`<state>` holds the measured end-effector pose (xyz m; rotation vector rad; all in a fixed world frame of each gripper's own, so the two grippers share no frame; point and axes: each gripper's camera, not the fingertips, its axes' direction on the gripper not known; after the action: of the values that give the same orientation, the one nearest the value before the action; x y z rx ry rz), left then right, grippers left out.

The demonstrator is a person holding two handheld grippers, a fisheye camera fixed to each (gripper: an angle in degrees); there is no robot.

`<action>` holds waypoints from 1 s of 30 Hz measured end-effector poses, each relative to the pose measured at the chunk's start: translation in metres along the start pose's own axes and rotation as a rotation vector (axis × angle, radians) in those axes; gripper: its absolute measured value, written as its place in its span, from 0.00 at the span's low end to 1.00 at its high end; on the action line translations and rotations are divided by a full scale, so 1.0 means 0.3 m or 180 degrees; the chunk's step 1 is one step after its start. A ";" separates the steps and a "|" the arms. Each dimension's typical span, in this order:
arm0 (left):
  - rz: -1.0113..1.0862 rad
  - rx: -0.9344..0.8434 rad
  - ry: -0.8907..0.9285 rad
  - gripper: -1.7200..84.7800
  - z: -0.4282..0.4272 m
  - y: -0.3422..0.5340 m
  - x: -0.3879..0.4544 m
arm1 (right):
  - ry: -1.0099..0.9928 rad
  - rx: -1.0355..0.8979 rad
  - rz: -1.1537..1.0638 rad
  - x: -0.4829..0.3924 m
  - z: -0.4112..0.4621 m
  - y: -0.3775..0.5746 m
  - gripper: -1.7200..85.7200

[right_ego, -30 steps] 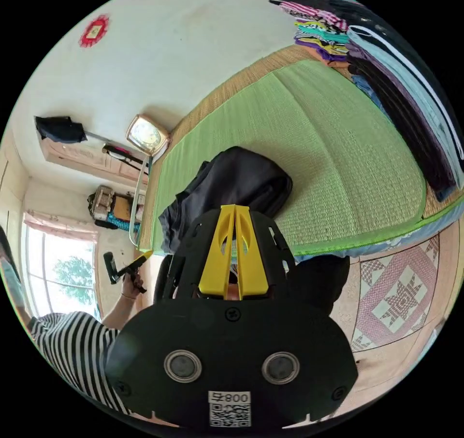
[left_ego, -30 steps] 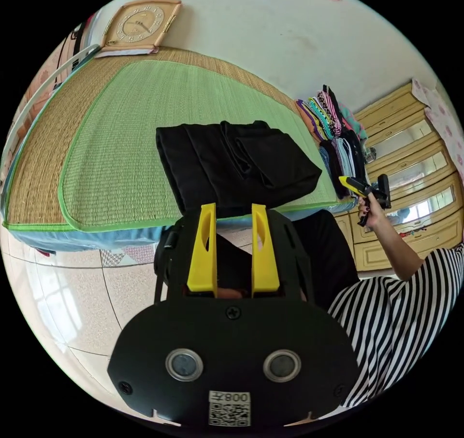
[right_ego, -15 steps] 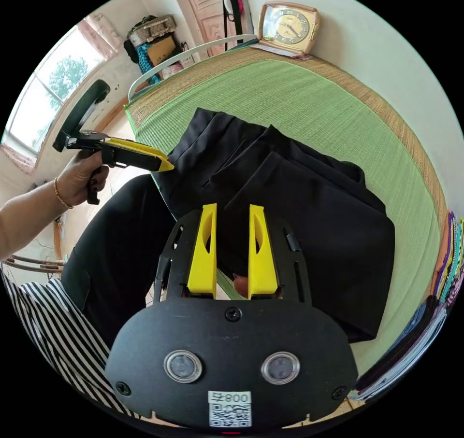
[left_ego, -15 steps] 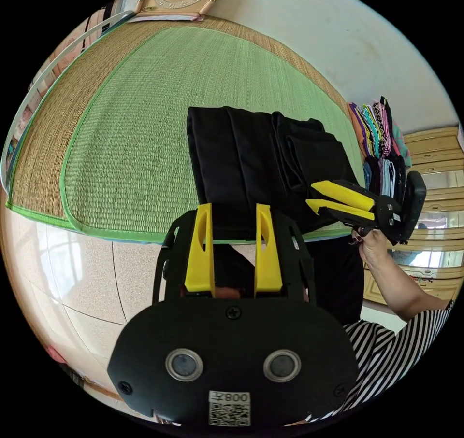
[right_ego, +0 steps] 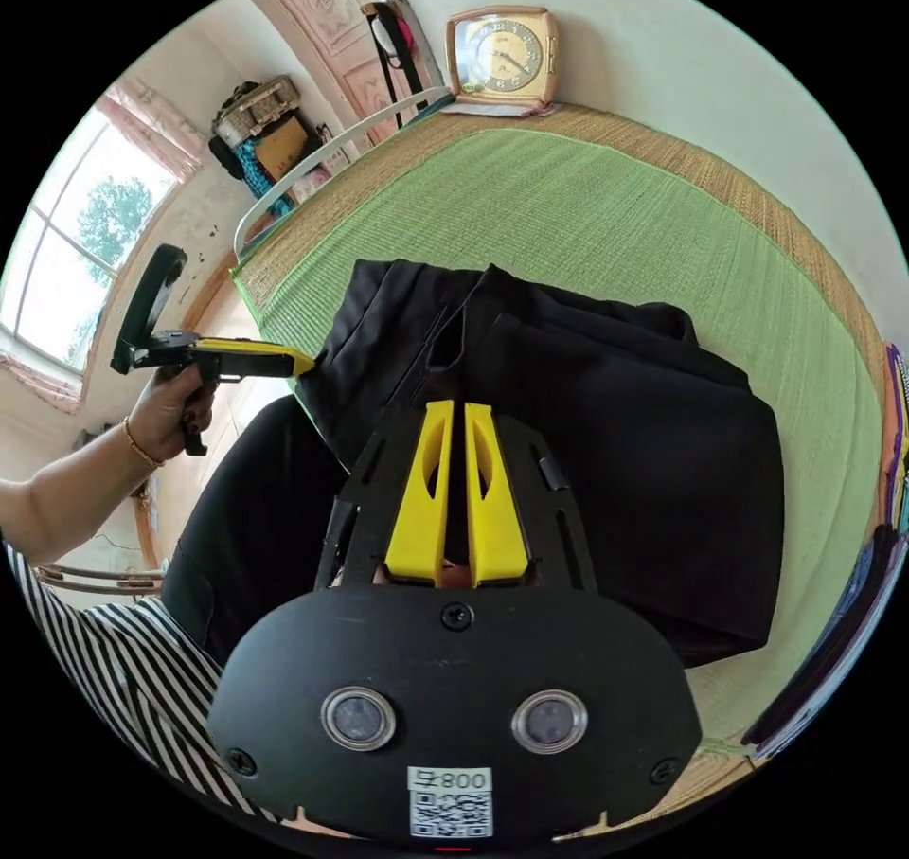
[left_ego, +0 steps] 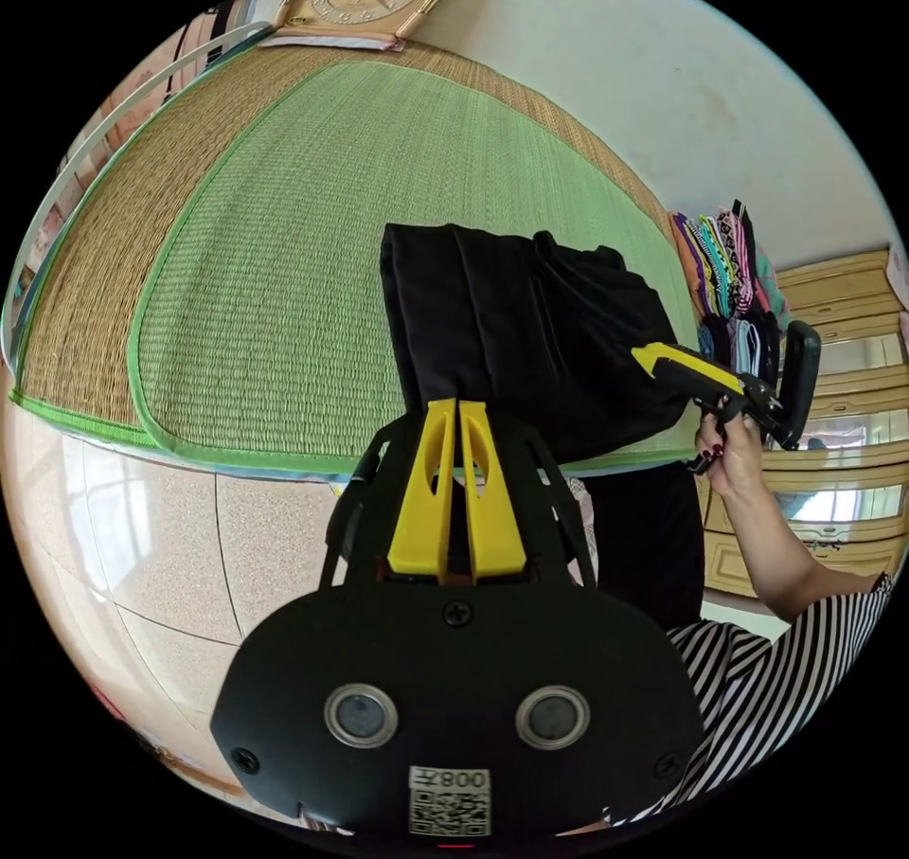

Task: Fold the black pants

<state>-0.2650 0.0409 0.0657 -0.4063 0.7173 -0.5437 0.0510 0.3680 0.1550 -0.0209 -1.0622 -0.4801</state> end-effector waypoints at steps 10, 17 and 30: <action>0.0049 0.0226 0.0019 0.02 -0.153 0.031 -0.053 | -0.0393 0.0516 0.0306 0.160 -0.194 0.077 0.04; -0.0260 0.0597 -0.0068 0.02 -0.350 0.016 -0.196 | -0.0723 0.0989 0.0342 0.222 -0.352 0.164 0.04; -0.0578 0.0853 -0.0356 0.03 -0.532 0.037 -0.370 | 0.0402 0.1665 0.2104 0.860 -0.800 0.858 0.03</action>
<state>-0.4439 0.0893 0.0061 -0.2501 0.4940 -0.7721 0.4528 0.4454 0.3071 0.1171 -0.9631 0.3934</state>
